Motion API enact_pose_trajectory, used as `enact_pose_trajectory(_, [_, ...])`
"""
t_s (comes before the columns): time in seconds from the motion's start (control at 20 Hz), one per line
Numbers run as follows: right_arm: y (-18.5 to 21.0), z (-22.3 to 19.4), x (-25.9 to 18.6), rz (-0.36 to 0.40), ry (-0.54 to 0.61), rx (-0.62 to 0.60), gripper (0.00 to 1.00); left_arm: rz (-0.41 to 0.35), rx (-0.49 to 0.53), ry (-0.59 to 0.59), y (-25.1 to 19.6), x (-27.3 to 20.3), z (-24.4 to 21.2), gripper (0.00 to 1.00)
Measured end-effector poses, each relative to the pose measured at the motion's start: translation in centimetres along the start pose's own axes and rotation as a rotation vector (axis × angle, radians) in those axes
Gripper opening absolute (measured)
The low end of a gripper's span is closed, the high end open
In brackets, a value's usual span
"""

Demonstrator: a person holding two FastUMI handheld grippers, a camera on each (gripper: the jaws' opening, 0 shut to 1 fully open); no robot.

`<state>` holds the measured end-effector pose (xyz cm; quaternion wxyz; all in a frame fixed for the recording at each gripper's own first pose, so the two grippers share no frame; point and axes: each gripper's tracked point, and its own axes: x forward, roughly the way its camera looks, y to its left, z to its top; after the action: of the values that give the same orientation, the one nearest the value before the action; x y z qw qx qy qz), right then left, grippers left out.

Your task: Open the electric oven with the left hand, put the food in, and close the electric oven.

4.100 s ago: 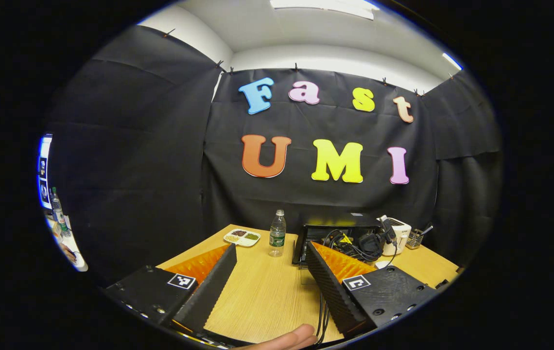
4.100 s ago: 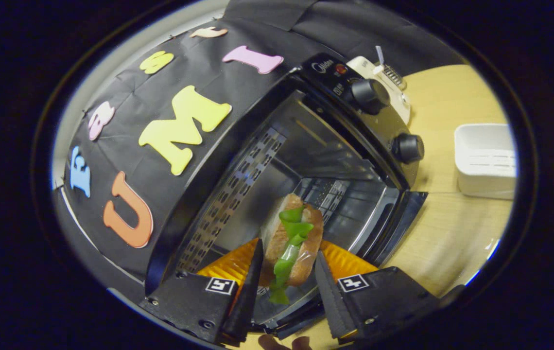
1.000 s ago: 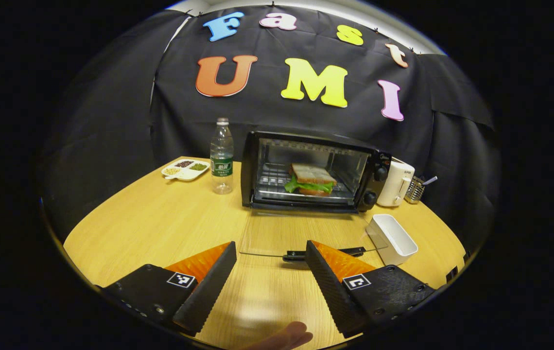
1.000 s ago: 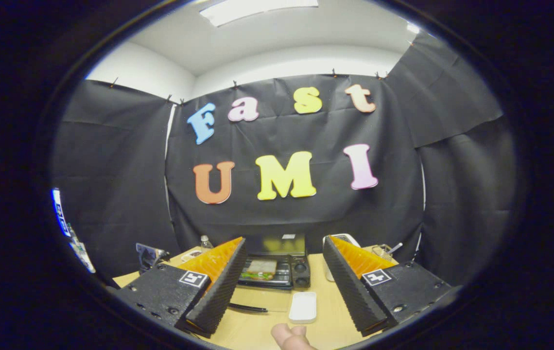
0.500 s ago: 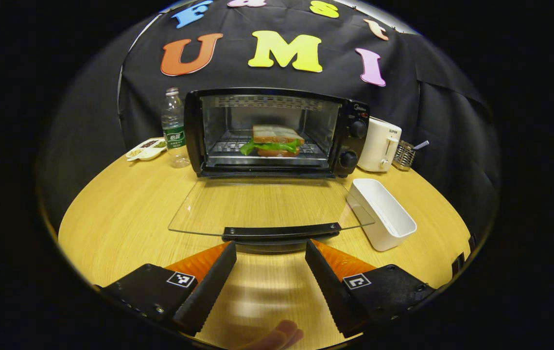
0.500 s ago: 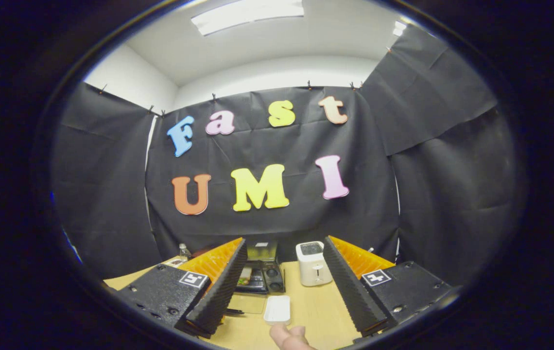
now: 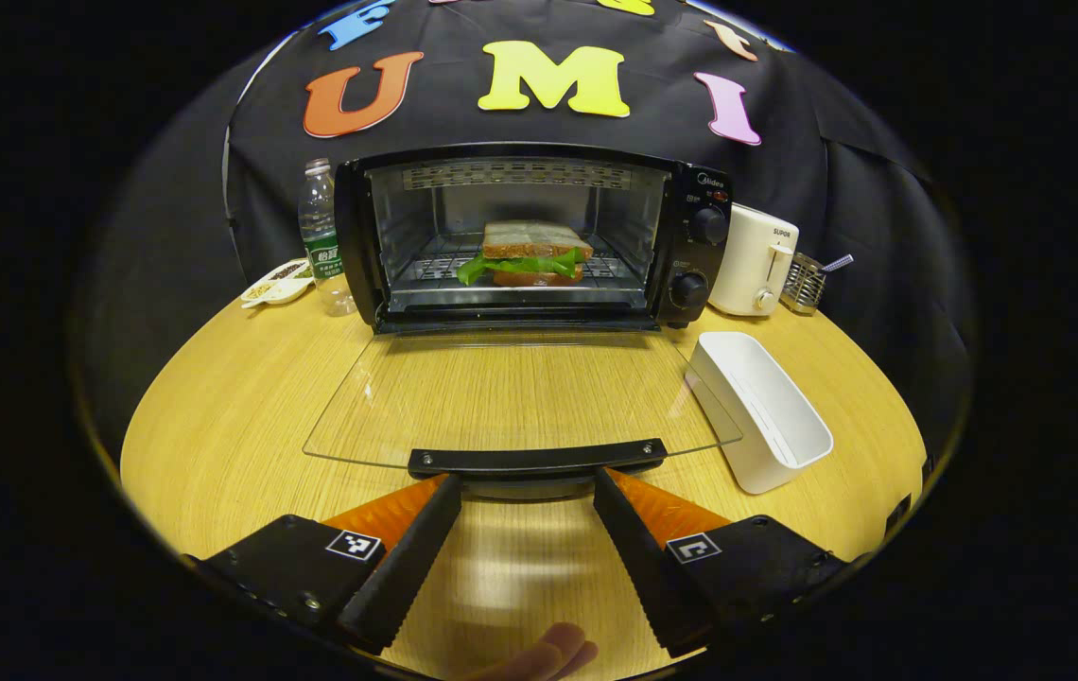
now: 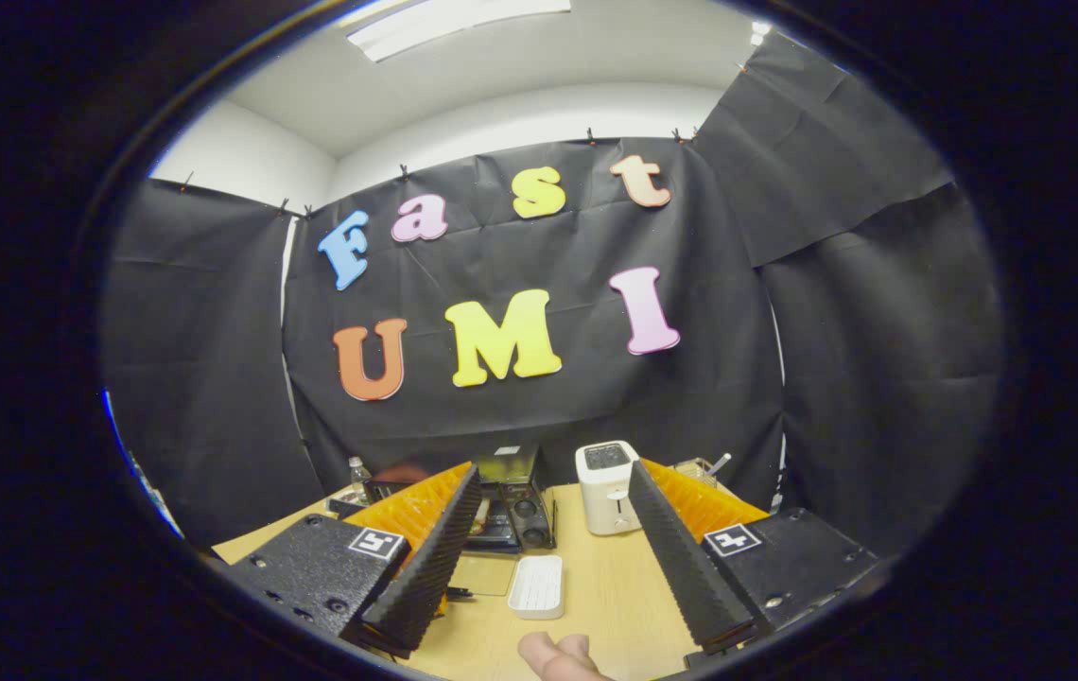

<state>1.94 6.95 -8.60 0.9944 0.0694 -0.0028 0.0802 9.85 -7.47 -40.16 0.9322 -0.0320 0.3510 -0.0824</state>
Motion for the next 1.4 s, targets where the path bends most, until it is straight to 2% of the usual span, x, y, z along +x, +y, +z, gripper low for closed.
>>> enact_pose_trajectory(0.05, [0.0, 0.0, 0.0, 0.004, 0.001, 0.001, 0.89, -0.002, -0.002, 0.001, 0.0, 0.0, 0.1, 0.94])
enact_pose_trajectory(0.2, [-0.4, 0.0, 0.1, -0.004, 0.0, 0.003, 0.89, -0.001, 0.009, -0.014, -0.1, -0.4, 0.6, 0.94])
enact_pose_trajectory(0.25, [-0.5, 0.0, 0.3, -0.008, 0.001, 0.002, 1.0, 0.003, 0.019, -0.023, 0.0, -0.5, 0.8, 0.94])
enact_pose_trajectory(0.3, [-0.6, -0.2, 0.4, -0.011, 0.004, 0.005, 0.89, 0.007, 0.02, -0.033, -0.1, -0.7, 1.2, 0.93])
enact_pose_trajectory(0.35, [-0.7, -0.2, 0.5, -0.014, 0.005, 0.007, 0.89, 0.009, 0.015, -0.038, -0.1, -0.9, 1.5, 0.94])
enact_pose_trajectory(0.4, [-0.8, -0.3, 0.6, -0.017, 0.009, 0.007, 1.0, 0.01, 0.013, -0.043, 0.0, -1.0, 1.9, 0.94])
enact_pose_trajectory(0.45, [-1.0, -0.5, 0.5, -0.022, 0.013, 0.005, 0.89, 0.011, 0.014, -0.048, 0.0, -1.2, 2.3, 0.94])
enact_pose_trajectory(0.5, [-1.1, -0.3, 0.4, -0.027, 0.009, 0.003, 0.89, 0.012, 0.015, -0.054, 0.0, -1.4, 2.6, 0.94])
enact_pose_trajectory(0.55, [-1.2, -0.1, 0.3, -0.033, 0.002, -0.001, 1.0, 0.013, 0.015, -0.064, 0.0, -1.6, 3.0, 0.94])
enact_pose_trajectory(0.7, [-1.9, 0.7, -0.1, -0.062, -0.044, -0.004, 1.0, 0.025, 0.027, -0.11, 0.1, -2.1, 4.5, 0.94])
enact_pose_trajectory(0.75, [-1.9, 1.1, -0.3, -0.06, -0.066, -0.002, 0.89, 0.038, 0.039, -0.136, 0.3, -2.3, 5.3, 0.94])
enact_pose_trajectory(0.8, [-1.6, 1.5, -0.4, -0.053, -0.086, 0.004, 1.0, 0.045, 0.053, -0.174, 0.6, -2.6, 6.4, 0.94])
enact_pose_trajectory(0.85, [-1.5, 1.5, -0.5, -0.046, -0.093, 0.0, 0.89, 0.042, 0.059, -0.214, 0.4, -2.8, 7.6, 0.95])
enact_pose_trajectory(1.0, [-1.5, 1.6, -0.9, -0.036, -0.108, -0.006, 0.89, 0.025, 0.04, -0.254, 0.3, -3.2, 9.7, 0.95])
enact_pose_trajectory(1.05, [-1.4, 1.8, -1.1, -0.033, -0.111, -0.008, 0.89, 0.022, 0.036, -0.267, 0.3, -3.2, 10.5, 0.85])
enact_pose_trajectory(1.1, [-1.5, 1.7, -1.2, -0.034, -0.111, -0.01, 0.89, 0.019, 0.032, -0.284, 0.4, -3.3, 11.4, 0.95])
enact_pose_trajectory(1.4, [-2.8, 1.9, -2.3, -0.068, -0.117, -0.02, 0.89, -0.002, 0.012, -0.354, 0.8, -2.7, 14.9, 0.99])
